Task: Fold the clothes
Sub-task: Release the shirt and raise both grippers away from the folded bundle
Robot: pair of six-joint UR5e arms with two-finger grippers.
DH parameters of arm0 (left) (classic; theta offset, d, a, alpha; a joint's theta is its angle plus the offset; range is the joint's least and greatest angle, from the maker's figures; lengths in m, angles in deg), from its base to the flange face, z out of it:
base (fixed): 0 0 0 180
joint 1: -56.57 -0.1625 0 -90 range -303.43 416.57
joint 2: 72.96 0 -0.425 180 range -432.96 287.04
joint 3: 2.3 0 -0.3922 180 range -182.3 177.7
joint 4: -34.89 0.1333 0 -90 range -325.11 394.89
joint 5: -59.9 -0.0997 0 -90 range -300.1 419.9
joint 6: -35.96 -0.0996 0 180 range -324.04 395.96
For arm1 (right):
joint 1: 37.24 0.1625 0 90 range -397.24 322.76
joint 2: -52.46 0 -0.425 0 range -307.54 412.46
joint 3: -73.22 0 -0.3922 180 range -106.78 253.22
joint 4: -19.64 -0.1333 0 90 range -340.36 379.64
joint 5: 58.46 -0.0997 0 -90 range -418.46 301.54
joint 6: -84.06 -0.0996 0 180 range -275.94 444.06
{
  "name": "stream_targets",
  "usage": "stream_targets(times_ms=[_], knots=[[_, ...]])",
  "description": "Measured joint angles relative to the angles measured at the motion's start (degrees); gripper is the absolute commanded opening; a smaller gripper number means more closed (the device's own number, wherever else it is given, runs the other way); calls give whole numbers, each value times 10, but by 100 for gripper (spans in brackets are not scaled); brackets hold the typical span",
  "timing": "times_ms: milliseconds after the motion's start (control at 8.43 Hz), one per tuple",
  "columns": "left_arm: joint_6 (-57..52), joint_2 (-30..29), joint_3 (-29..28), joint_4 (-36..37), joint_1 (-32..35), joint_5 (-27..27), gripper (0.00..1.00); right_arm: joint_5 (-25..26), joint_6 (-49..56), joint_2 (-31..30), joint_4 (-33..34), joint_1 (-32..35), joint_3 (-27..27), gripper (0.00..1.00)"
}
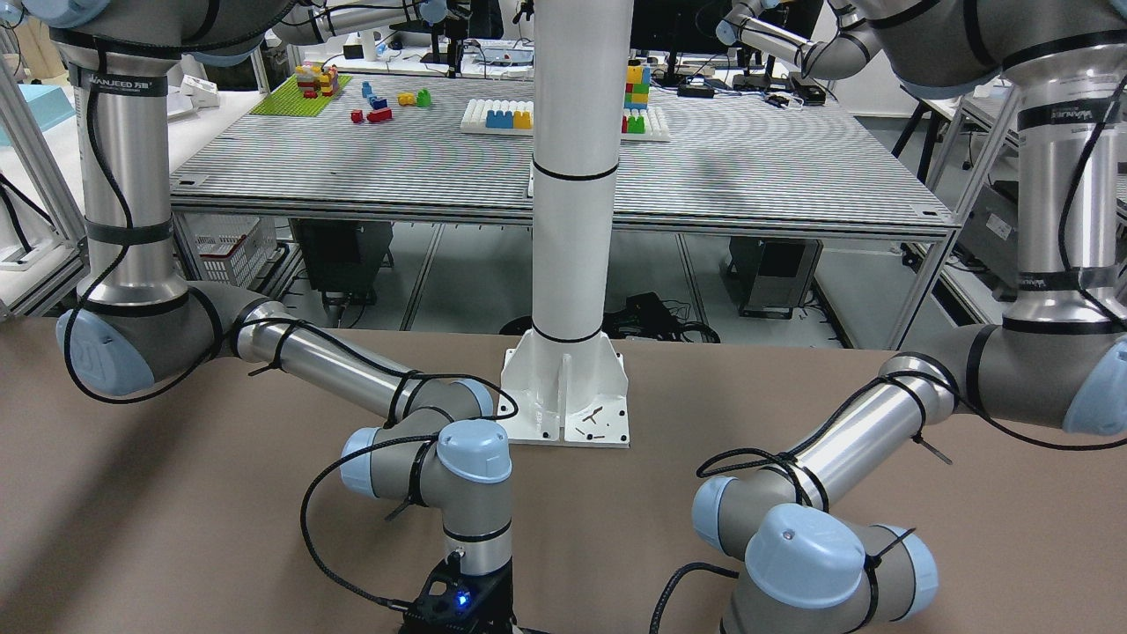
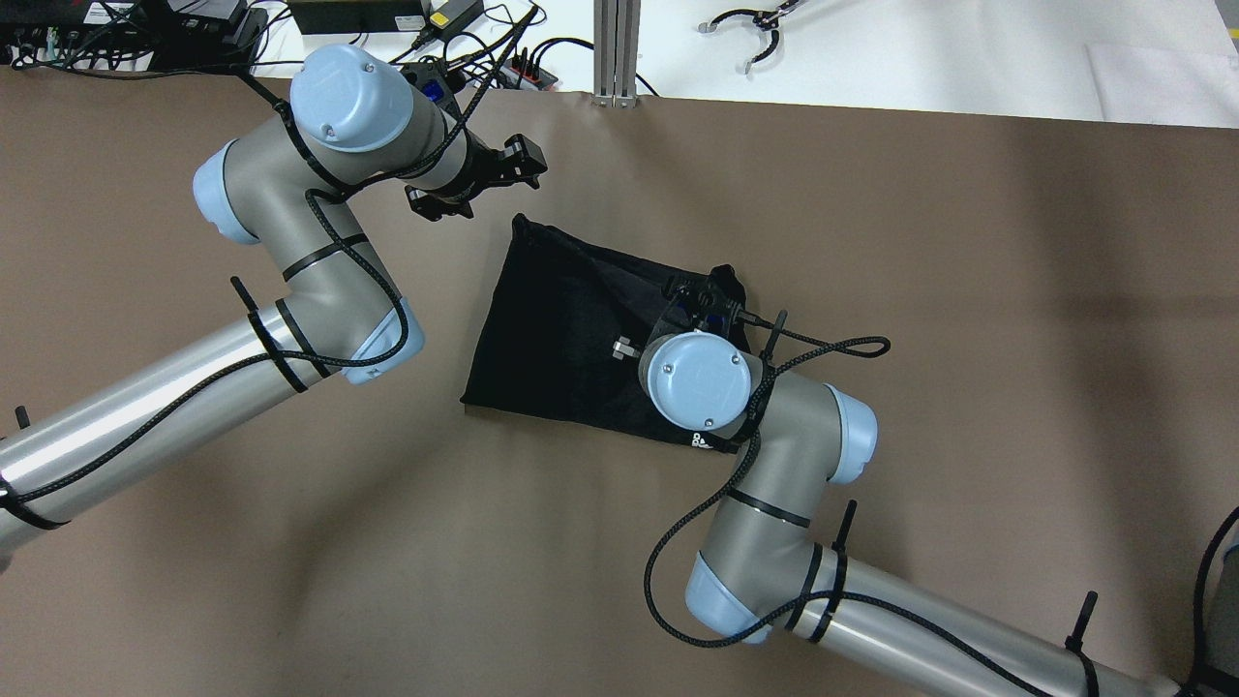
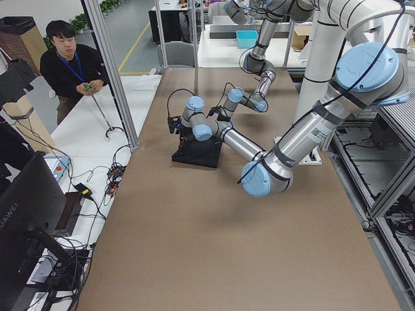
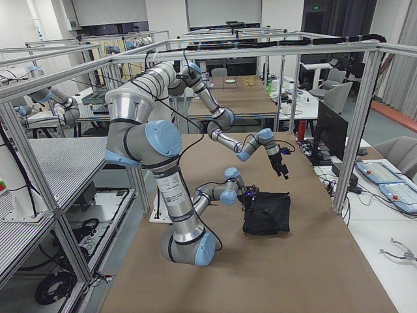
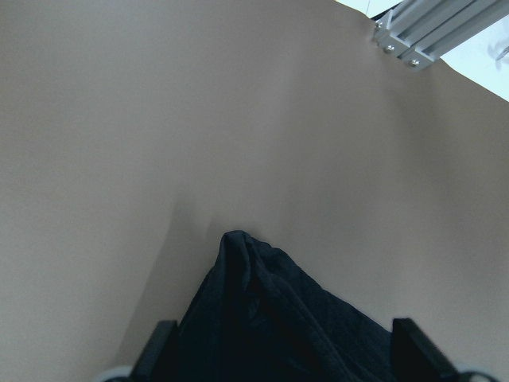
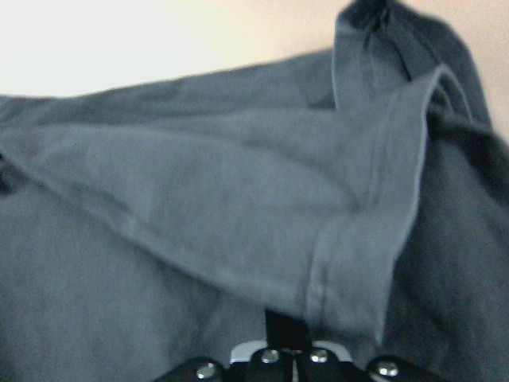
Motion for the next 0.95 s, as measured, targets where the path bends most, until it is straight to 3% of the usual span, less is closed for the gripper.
stream_targets(times_ms=[593, 711, 830, 948], knots=[[-1, 14, 0, -11, -2, -3, 94, 8, 68, 79, -72, 142, -220, 0], [0, 14, 0, -11, -3, -4, 94, 9, 84, 81, -74, 169, -238, 14], [0, 14, 1, -10, -3, -4, 94, 8, 99, 82, -74, 185, -246, 92], [0, 13, 1, -10, -3, -3, 94, 4, 110, 82, -75, 192, -247, 94]])
